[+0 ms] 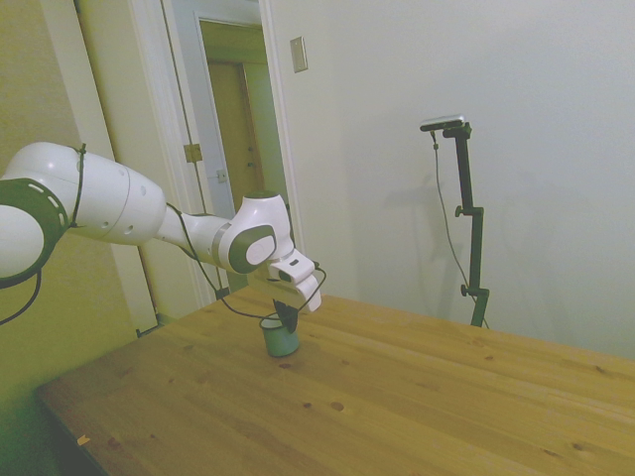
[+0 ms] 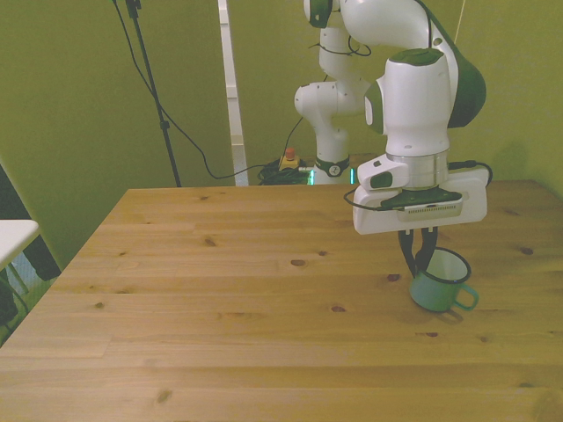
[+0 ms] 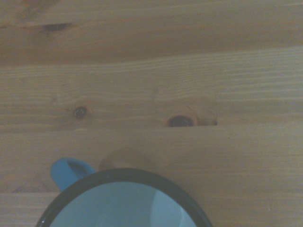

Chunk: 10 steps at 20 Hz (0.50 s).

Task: Flip the mug upright

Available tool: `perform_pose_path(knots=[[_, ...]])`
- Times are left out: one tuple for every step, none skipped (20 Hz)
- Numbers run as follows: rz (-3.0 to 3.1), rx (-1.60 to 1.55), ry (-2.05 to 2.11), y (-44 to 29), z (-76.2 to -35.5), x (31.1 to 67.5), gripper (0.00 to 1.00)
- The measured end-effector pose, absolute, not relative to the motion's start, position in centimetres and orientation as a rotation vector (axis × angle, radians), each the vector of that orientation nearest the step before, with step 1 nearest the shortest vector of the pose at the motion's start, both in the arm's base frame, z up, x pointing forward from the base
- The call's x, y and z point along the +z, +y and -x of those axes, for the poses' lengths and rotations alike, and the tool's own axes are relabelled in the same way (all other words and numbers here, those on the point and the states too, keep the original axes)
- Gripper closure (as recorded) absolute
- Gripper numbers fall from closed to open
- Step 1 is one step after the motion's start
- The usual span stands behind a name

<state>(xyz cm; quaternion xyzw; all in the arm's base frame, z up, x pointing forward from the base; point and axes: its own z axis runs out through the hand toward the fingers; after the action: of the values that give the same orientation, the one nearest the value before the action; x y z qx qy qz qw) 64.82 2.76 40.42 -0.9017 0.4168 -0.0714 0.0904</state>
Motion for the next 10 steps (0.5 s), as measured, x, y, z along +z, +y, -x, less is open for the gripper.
perform_pose_path(knots=[[2.680,-0.214,1.239,2.7,-64.8,40.5,0.00],[2.680,-0.216,1.238,2.7,-64.8,40.6,0.00],[2.679,-0.219,1.237,2.7,-64.8,40.8,0.00],[2.678,-0.225,1.235,2.6,-64.7,41.2,0.00],[2.677,-0.236,1.231,2.4,-64.6,41.8,0.00],[2.675,-0.246,1.227,2.2,-64.4,42.7,0.00],[2.674,-0.257,1.221,1.9,-64.0,43.8,0.00],[2.671,-0.265,1.217,1.6,-63.5,45.0,0.00],[2.667,-0.268,1.213,1.3,-62.8,46.2,0.00],[2.666,-0.274,1.208,1.0,-61.9,47.3,0.00]])
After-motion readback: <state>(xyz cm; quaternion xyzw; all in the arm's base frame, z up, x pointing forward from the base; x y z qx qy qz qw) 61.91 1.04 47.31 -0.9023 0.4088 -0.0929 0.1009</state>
